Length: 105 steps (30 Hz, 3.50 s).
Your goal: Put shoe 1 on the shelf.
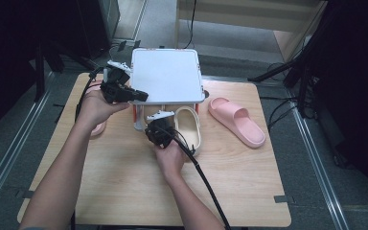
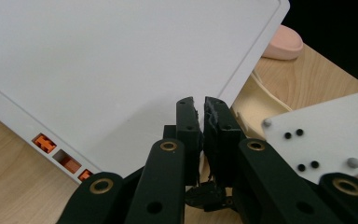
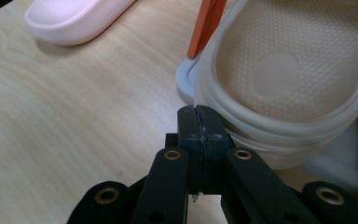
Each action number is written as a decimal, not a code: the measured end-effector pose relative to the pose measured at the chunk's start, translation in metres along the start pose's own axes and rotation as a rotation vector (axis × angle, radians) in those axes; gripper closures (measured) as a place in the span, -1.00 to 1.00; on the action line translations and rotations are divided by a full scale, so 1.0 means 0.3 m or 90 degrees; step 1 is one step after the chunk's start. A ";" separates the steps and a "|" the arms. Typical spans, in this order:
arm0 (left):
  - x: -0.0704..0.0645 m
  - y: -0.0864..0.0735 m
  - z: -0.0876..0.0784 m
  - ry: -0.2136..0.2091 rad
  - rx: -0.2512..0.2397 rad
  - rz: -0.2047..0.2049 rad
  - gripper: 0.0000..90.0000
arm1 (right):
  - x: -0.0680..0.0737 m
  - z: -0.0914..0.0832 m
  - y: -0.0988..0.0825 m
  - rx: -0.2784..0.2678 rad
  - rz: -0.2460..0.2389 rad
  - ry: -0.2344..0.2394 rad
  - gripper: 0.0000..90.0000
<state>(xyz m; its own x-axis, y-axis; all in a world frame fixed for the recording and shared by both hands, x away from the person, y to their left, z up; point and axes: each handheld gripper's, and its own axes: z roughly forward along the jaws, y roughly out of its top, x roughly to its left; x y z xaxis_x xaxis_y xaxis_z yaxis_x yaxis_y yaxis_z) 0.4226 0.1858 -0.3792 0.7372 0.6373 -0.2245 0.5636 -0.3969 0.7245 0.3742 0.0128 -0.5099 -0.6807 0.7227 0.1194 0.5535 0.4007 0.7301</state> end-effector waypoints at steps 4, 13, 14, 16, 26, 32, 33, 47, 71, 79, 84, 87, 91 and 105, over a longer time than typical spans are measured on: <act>0.002 -0.001 -0.001 -0.001 0.000 0.000 0.88 | -0.004 0.022 0.013 -0.004 0.008 -0.004 1.00; 0.003 0.000 0.001 -0.004 -0.003 -0.010 0.88 | 0.030 -0.078 -0.018 -0.032 -0.015 0.031 1.00; 0.002 0.000 0.001 -0.003 -0.002 -0.010 0.88 | 0.035 -0.097 -0.026 -0.035 -0.023 0.035 1.00; 0.000 0.000 0.000 0.001 -0.001 -0.011 0.88 | 0.044 -0.138 -0.044 -0.034 -0.036 0.047 1.00; 0.002 0.000 0.000 0.000 0.000 -0.014 0.88 | 0.013 -0.329 -0.206 -0.014 -0.041 0.057 0.99; 0.002 0.000 0.000 -0.001 -0.001 -0.016 0.88 | -0.048 -0.393 -0.278 0.005 -0.034 0.035 0.97; 0.002 0.000 0.000 -0.001 -0.001 -0.016 0.88 | -0.061 -0.402 -0.288 0.006 -0.027 0.031 0.97; 0.004 -0.001 0.000 -0.002 -0.001 -0.018 0.88 | -0.185 -0.442 -0.357 0.031 -0.025 0.002 0.97; 0.003 0.001 0.000 -0.003 0.001 -0.017 0.88 | -0.219 -0.240 -0.163 0.040 -0.018 -0.018 1.00; 0.005 0.000 0.000 -0.004 0.000 -0.019 0.86 | -0.274 -0.194 -0.125 0.027 0.013 -0.031 1.00; 0.007 -0.001 -0.002 -0.003 -0.001 -0.022 0.83 | -0.281 -0.178 -0.124 0.013 0.024 -0.036 0.99; 0.005 0.000 -0.002 0.000 -0.001 -0.025 0.83 | -0.278 -0.193 -0.129 0.007 0.028 -0.027 0.99; -0.001 0.002 -0.004 0.007 0.002 -0.030 0.80 | -0.269 -0.245 -0.147 0.009 0.026 -0.002 0.94; -0.040 -0.028 -0.133 0.037 -0.031 -0.055 -0.02 | -0.267 -0.497 -0.228 -0.003 0.009 0.056 0.30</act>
<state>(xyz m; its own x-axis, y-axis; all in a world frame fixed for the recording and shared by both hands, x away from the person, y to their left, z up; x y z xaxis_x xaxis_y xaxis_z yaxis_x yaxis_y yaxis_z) 0.3944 0.2079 -0.3565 0.6629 0.7057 -0.2500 0.6040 -0.3067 0.7356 0.3193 -0.1566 -0.4692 -0.7129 0.6756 0.1878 0.5609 0.3887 0.7309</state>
